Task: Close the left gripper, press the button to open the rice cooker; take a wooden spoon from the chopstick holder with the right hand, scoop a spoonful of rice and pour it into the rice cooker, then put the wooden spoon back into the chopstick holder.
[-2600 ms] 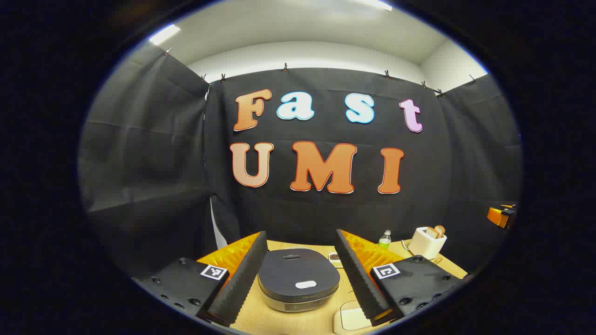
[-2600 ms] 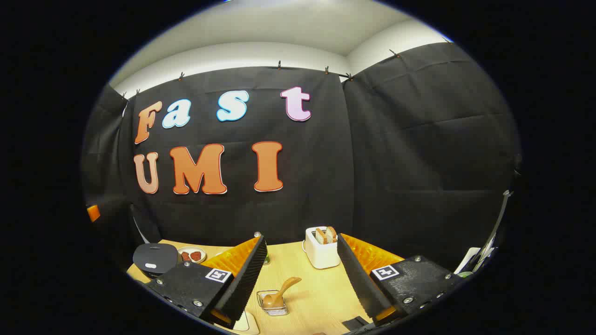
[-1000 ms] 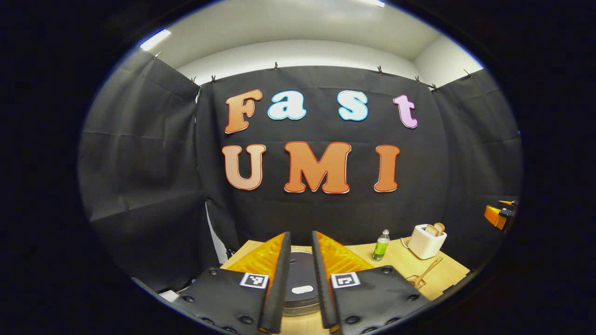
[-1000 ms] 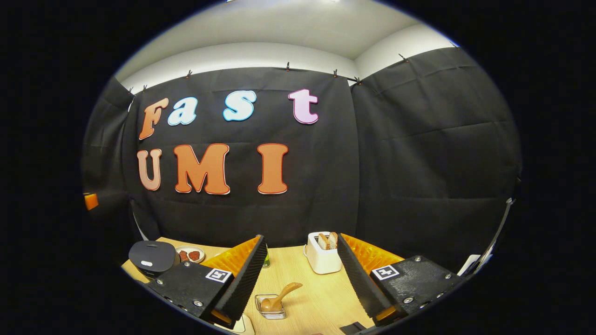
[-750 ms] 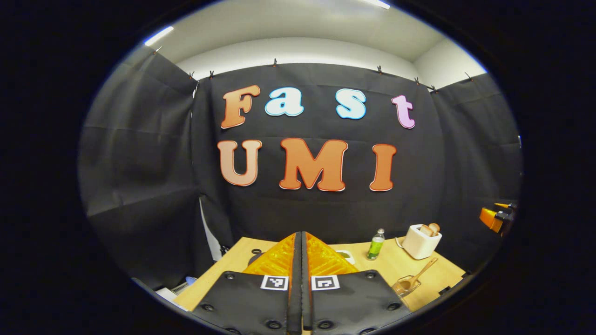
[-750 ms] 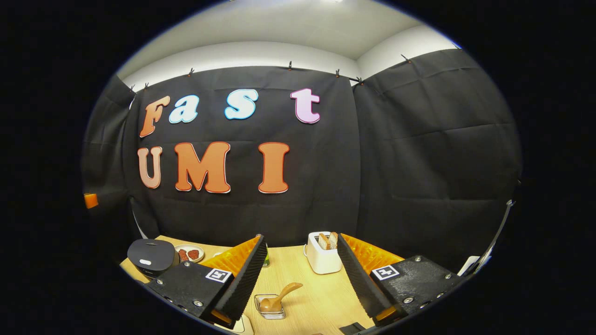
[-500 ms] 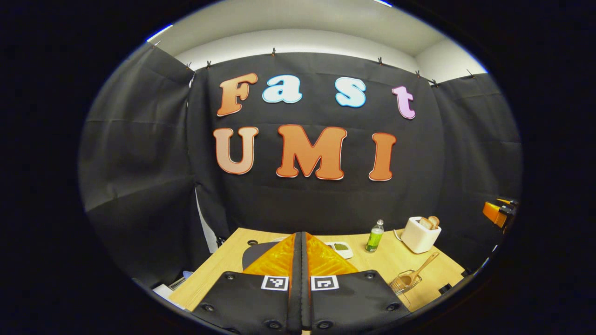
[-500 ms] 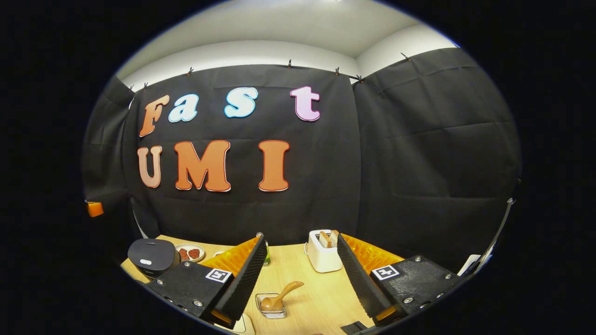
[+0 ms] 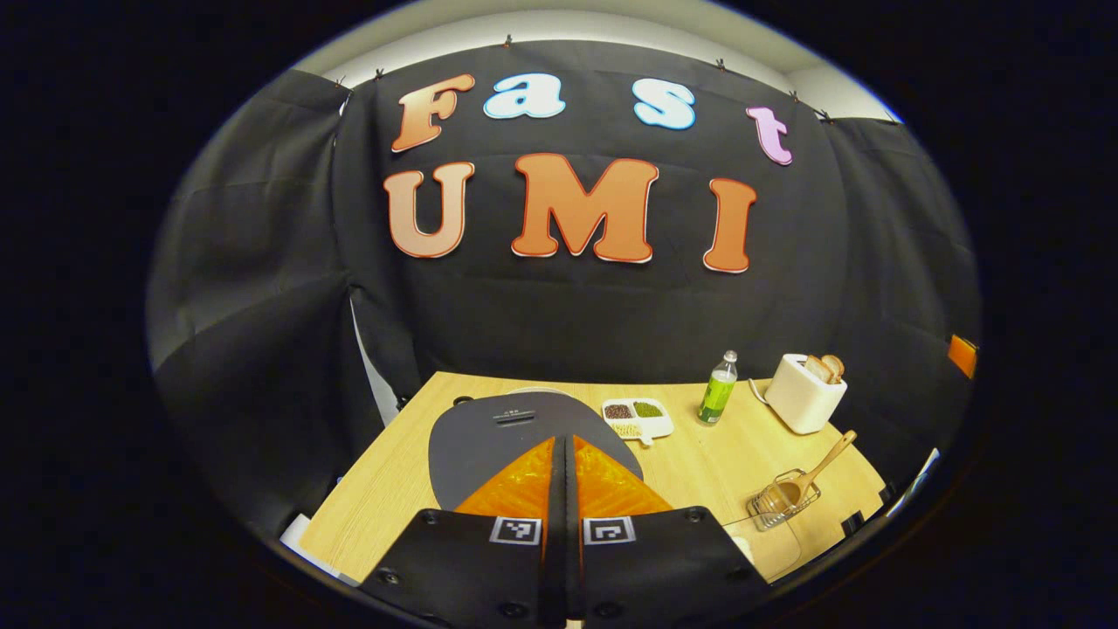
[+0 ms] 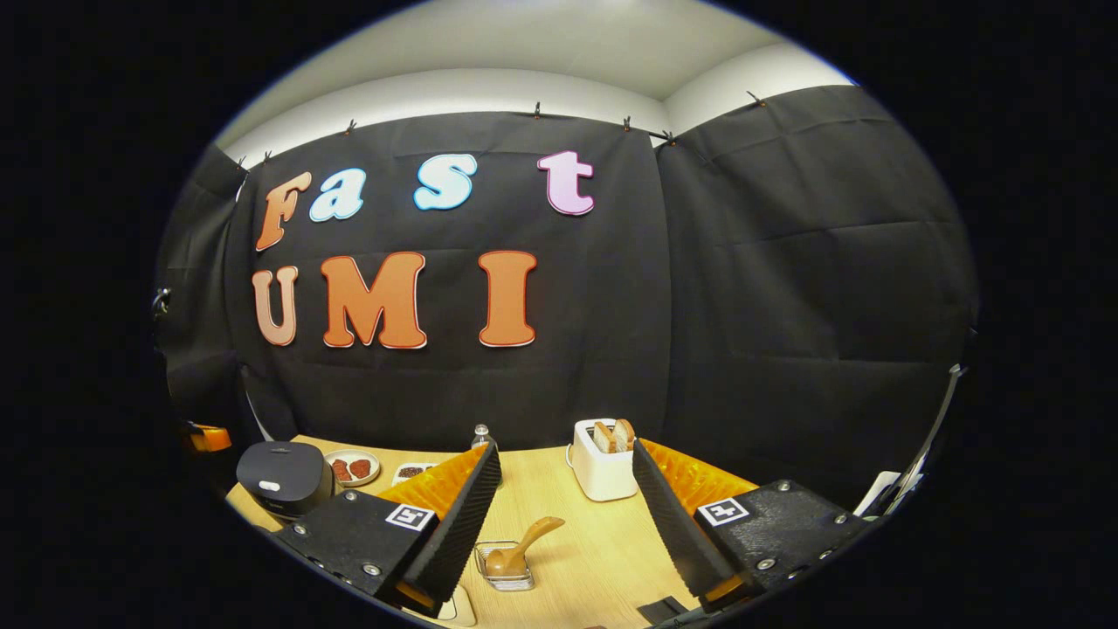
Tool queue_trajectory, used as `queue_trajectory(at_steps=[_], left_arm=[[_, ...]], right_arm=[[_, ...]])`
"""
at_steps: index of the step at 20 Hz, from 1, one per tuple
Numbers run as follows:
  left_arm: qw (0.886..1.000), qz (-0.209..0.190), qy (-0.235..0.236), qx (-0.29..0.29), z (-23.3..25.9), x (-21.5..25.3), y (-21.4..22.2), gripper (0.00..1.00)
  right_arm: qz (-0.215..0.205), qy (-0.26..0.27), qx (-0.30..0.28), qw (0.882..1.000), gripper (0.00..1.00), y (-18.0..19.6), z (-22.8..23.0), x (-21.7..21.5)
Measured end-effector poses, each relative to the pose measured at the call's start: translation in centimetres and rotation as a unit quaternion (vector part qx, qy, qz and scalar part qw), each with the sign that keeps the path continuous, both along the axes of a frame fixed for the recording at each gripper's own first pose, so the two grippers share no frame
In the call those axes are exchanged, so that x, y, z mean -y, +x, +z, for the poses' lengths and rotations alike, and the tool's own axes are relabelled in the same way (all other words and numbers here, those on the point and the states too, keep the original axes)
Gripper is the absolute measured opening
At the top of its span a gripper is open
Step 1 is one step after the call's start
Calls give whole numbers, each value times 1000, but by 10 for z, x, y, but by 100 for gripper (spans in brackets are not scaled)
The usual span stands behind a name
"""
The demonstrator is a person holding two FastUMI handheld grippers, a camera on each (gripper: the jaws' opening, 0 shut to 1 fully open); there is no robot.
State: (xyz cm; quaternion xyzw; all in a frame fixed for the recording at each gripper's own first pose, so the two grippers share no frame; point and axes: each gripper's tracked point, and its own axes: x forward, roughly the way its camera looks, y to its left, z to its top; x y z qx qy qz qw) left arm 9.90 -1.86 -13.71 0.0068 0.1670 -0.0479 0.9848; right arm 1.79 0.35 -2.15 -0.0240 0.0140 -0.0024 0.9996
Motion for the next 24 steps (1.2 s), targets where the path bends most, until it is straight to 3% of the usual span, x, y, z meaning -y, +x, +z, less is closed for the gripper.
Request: queue_trajectory(at_steps=[7,13,14,18,22,24], left_arm=[[998,0,17,-55,-63,3,21,4],[994,1,2,-110,-100,2,8,4],[996,1,1,-91,-92,3,14,2],[992,-19,39,-121,-103,4,11,4],[991,-2,4,-132,-105,2,9,5],[993,-4,14,-118,-101,4,9,7]], right_arm=[[-14,-6,-14,1000,94,-4,-10,9],[-27,-6,-22,999,94,-8,-17,19],[-28,-5,-24,999,94,-9,-18,20],[-28,-1,-34,999,94,-11,-26,20],[-23,2,-34,999,94,-16,-27,20],[-24,-1,-29,999,94,-17,-23,23]])
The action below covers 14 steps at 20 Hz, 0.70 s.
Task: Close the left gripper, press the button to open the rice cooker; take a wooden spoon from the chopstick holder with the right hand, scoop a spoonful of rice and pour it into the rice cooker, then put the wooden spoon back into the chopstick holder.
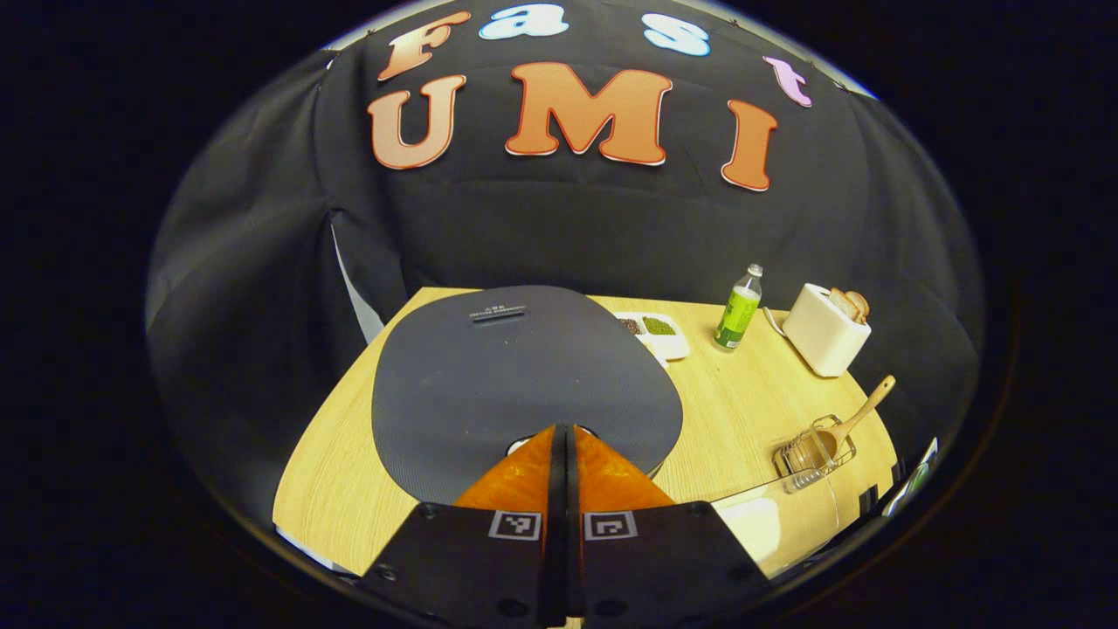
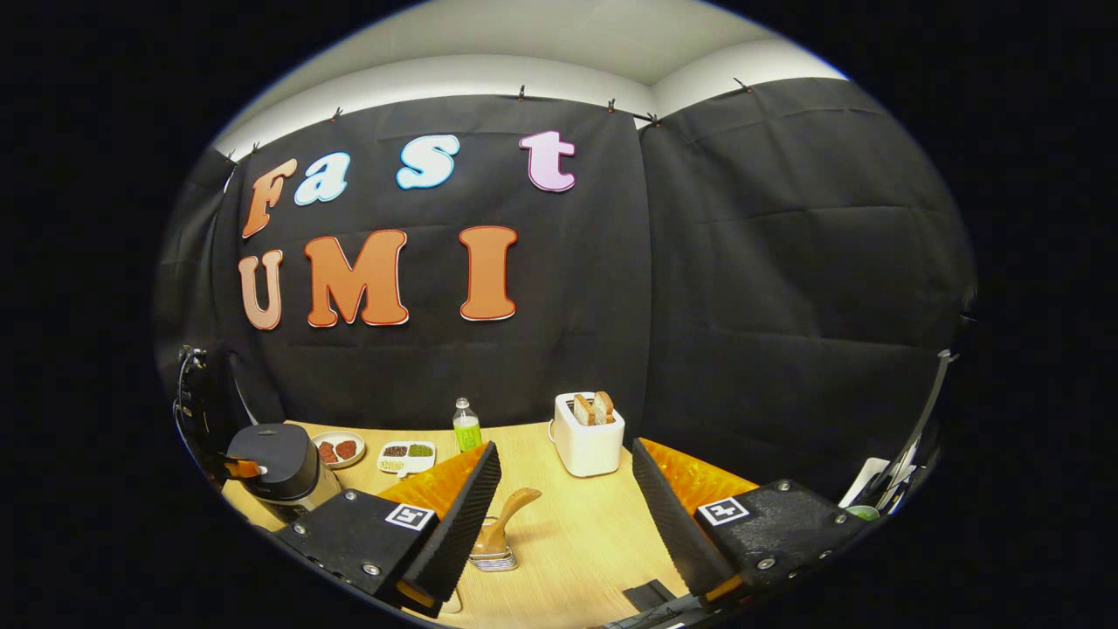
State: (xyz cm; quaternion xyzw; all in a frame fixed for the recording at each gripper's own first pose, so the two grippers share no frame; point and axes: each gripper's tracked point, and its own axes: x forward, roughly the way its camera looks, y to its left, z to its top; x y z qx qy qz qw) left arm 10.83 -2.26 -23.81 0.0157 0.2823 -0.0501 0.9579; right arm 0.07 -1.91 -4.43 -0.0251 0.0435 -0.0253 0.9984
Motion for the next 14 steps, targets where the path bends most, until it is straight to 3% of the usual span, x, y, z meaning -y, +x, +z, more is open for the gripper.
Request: queue_trajectory(at_steps=[3,8,10,14], left_arm=[[1000,8,12,11,12,-2,-2,4],[990,29,-4,137,119,-12,2,4],[987,29,-18,155,152,-13,-7,4],[981,52,-11,189,175,-28,-21,4]], right_arm=[[-4,10,10,1000,94,-5,7,7],[0,25,9,1000,94,-7,3,12],[6,32,8,999,94,-6,1,9],[31,41,4,999,94,0,-5,-2]])
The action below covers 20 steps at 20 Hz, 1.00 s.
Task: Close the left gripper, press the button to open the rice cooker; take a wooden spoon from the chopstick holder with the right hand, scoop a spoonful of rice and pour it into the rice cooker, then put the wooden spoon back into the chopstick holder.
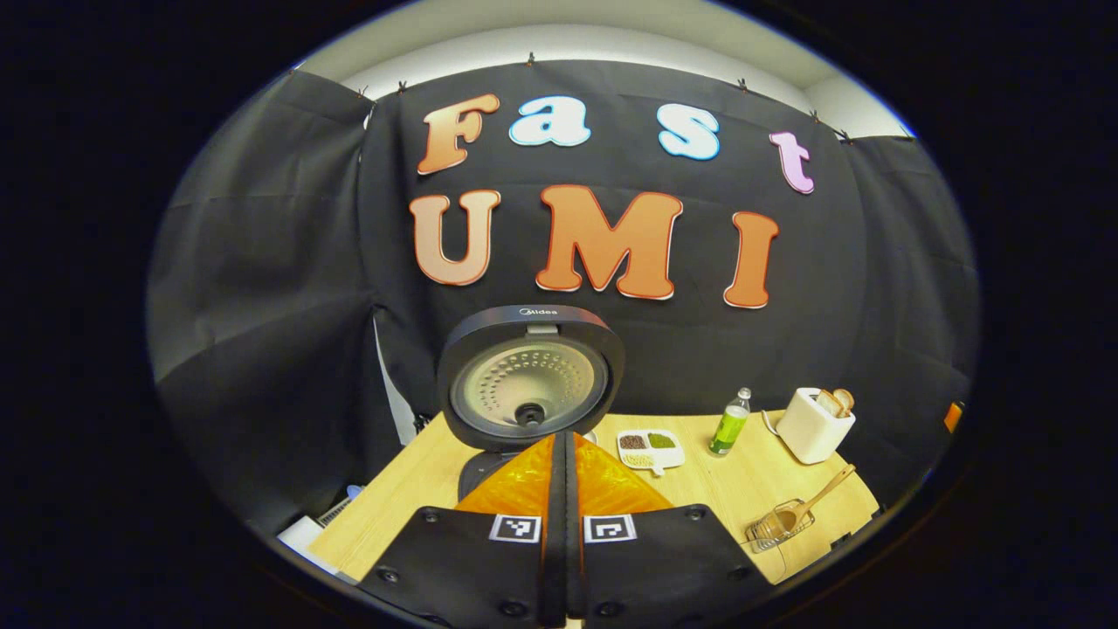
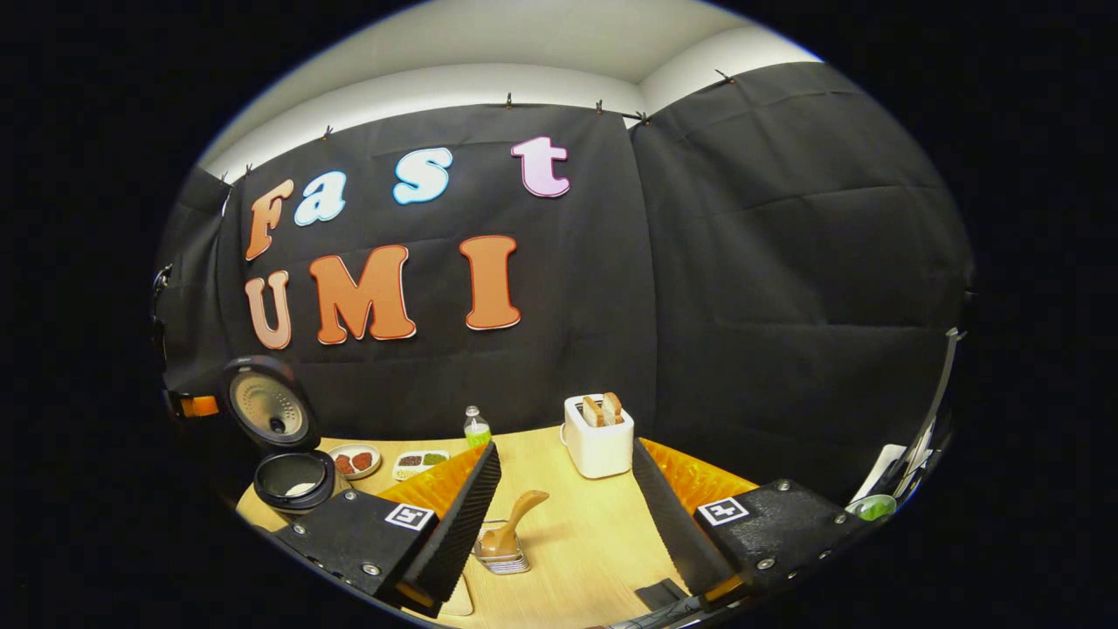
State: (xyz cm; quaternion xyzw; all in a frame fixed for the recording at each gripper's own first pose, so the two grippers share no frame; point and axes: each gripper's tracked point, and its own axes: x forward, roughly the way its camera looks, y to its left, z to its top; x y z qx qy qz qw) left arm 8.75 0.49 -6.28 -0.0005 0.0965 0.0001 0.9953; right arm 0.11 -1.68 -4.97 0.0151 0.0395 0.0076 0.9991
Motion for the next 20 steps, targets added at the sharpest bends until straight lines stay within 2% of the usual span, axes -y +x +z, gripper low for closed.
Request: queue_trajectory(at_steps=[1,7,8,9,10,12,14,15,17,20], left_arm=[[1000,6,7,3,4,-5,-4,2],[1000,24,8,19,19,-18,-25,5],[999,26,5,23,24,-21,-26,12],[999,30,1,25,26,-22,-30,12],[999,31,-6,31,36,-26,-34,20],[998,34,-12,51,52,-30,-42,22],[997,40,0,63,65,-37,-51,48],[996,47,11,69,73,-42,-56,48],[995,55,16,80,84,-49,-65,65],[993,73,16,86,87,-62,-74,90]], right_arm=[[9,3,-1,1000,94,3,-3,-4],[43,33,-37,998,94,24,-31,-22],[46,41,-42,997,94,29,-36,-24],[48,50,-47,996,94,36,-43,-26],[50,57,-53,996,94,42,-50,-28],[55,76,-71,993,94,54,-68,-33],[59,97,-88,990,94,68,-86,-38],[62,108,-95,988,94,74,-95,-40],[62,128,-111,984,95,89,-113,-43],[54,128,-133,981,95,111,-143,-43]])
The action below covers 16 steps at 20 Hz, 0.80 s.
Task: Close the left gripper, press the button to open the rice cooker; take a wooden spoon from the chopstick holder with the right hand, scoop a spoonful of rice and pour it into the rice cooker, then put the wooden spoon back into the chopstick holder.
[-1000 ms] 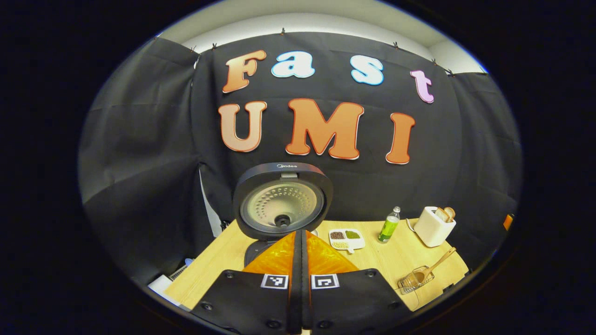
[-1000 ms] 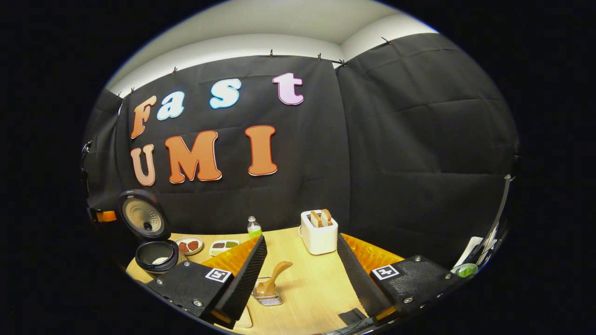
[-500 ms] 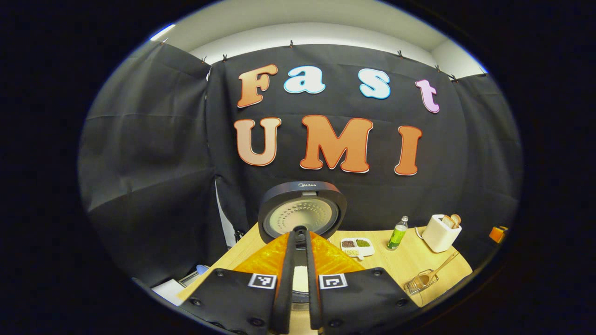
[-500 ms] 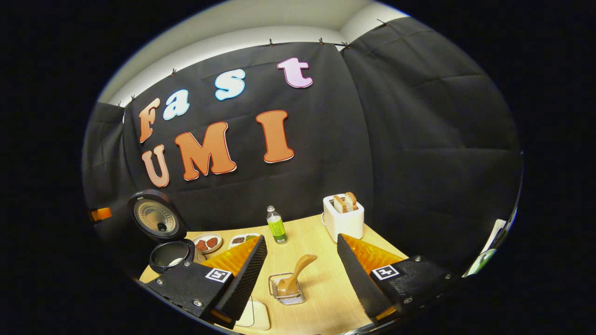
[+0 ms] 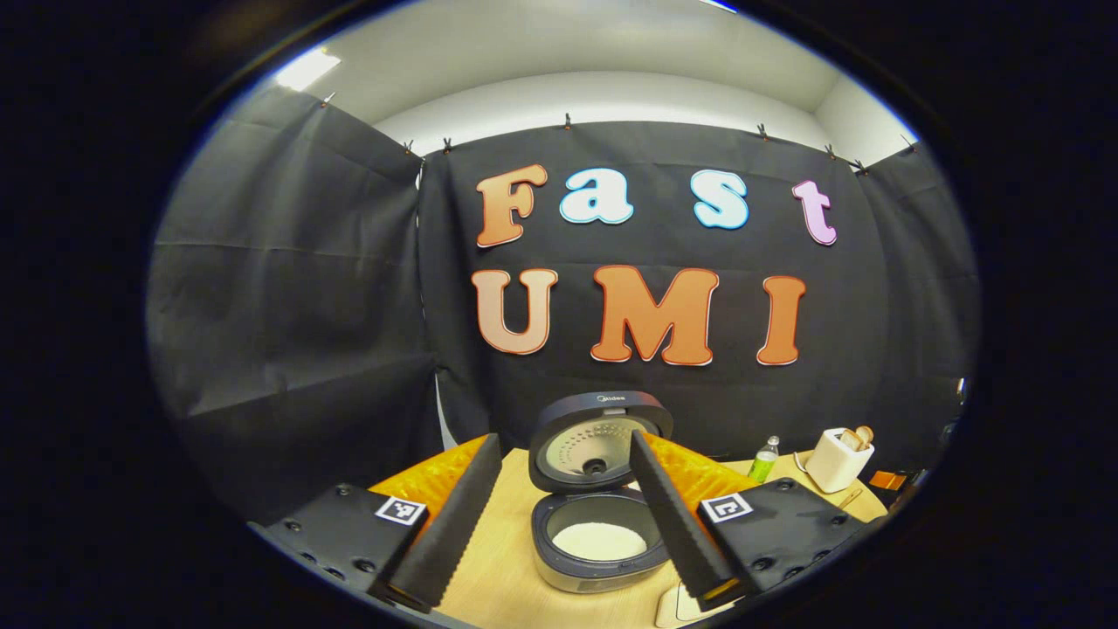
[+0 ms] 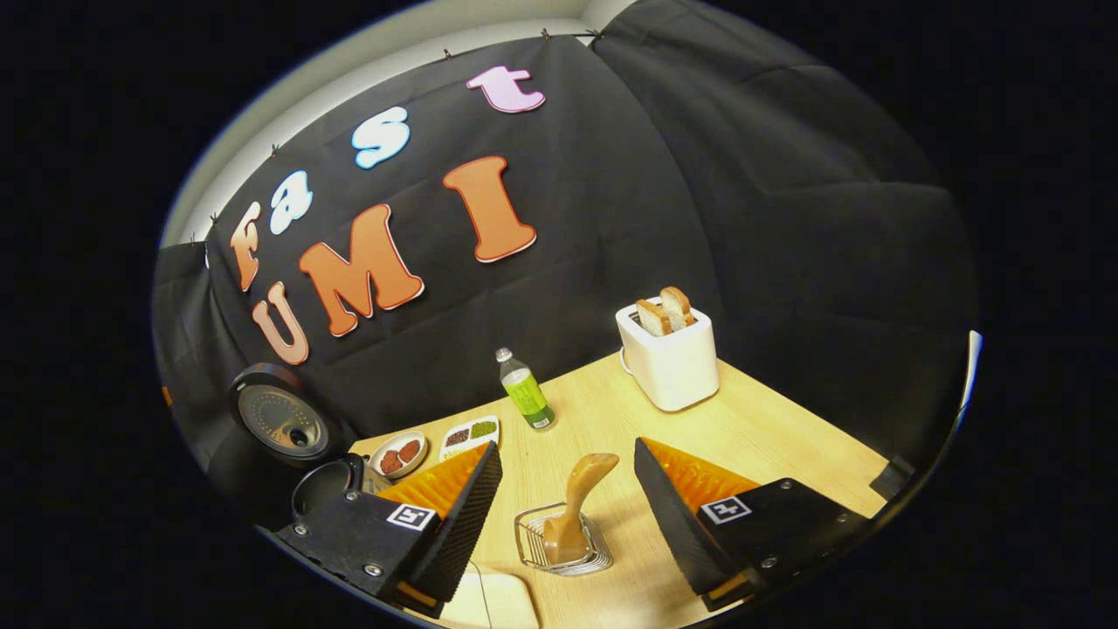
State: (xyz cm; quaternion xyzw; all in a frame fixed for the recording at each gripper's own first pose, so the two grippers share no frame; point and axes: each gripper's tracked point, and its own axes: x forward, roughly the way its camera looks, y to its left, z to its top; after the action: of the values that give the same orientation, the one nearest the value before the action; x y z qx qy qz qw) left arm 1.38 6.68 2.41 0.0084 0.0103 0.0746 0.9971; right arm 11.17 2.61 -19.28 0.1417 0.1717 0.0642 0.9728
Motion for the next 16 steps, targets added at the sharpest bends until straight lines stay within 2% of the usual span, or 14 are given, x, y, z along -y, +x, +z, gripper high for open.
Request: queue_trajectory(at_steps=[1,2,7,10,11,12,13,15,16], left_arm=[[1000,7,1,-1,0,-5,-4,98],[1000,16,4,-7,-2,-11,-6,100],[999,43,9,-23,-12,-33,-11,98],[998,55,2,-30,-17,-42,-11,98],[998,58,2,-32,-18,-45,-10,98],[998,61,3,-34,-20,-48,-10,98],[997,64,4,-37,-21,-49,-8,99],[997,65,2,-41,-25,-50,-5,100],[997,65,0,-44,-27,-50,-3,99]], right_arm=[[2,2,-12,1000,94,5,-10,-2],[2,6,-23,1000,94,9,-19,-4],[4,55,-66,996,91,24,-54,-18],[-6,114,-83,990,76,28,-62,-16],[-9,121,-85,989,66,29,-65,-18],[-9,123,-85,989,62,31,-67,-18],[-8,124,-86,988,50,33,-68,-21],[-9,138,-90,986,34,35,-67,-20],[-7,149,-89,985,33,37,-66,-22]])
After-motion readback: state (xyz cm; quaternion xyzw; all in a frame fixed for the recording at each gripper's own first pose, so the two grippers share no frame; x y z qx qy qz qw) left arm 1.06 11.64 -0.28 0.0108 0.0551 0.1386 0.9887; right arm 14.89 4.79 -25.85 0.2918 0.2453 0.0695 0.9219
